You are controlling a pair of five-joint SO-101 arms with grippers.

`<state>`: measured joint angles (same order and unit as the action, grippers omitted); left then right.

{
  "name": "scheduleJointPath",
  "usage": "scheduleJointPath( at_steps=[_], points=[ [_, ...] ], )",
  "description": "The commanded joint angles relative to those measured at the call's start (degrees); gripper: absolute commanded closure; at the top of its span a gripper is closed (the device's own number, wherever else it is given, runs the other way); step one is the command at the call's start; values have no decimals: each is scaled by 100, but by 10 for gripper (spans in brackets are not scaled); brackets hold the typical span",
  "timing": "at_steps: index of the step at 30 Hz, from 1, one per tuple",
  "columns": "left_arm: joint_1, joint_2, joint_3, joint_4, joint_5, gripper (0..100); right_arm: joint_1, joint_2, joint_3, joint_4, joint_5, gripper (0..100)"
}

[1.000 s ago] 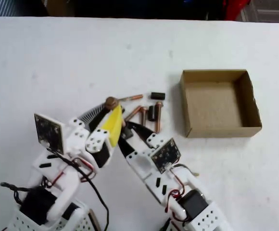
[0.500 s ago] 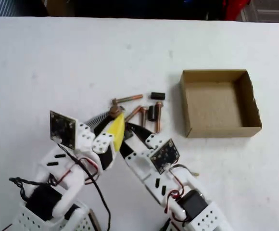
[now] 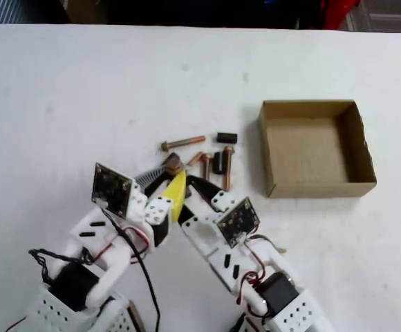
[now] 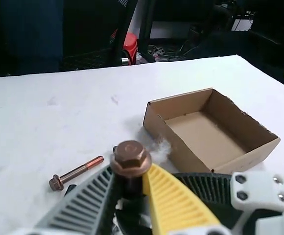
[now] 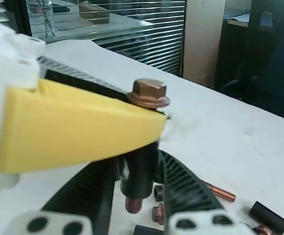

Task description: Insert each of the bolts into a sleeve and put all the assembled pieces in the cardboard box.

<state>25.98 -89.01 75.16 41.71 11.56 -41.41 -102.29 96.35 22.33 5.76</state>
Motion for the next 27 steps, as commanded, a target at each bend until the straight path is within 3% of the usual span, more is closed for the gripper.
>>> scheduleJointPath(
  at_steps=[1,7,22,27],
  points=[
    [-75,-57,9,-158,-105,926,145,-40,53,13,62,982],
    [-57,-57,18,-70,-79,775,145,-40,53,13,62,982],
    [-119,-57,-598,-79,-105,789,145,-75,53,268,70,982],
    [-708,-57,-703,-79,-105,791,145,-75,53,330,70,982]
  ],
)
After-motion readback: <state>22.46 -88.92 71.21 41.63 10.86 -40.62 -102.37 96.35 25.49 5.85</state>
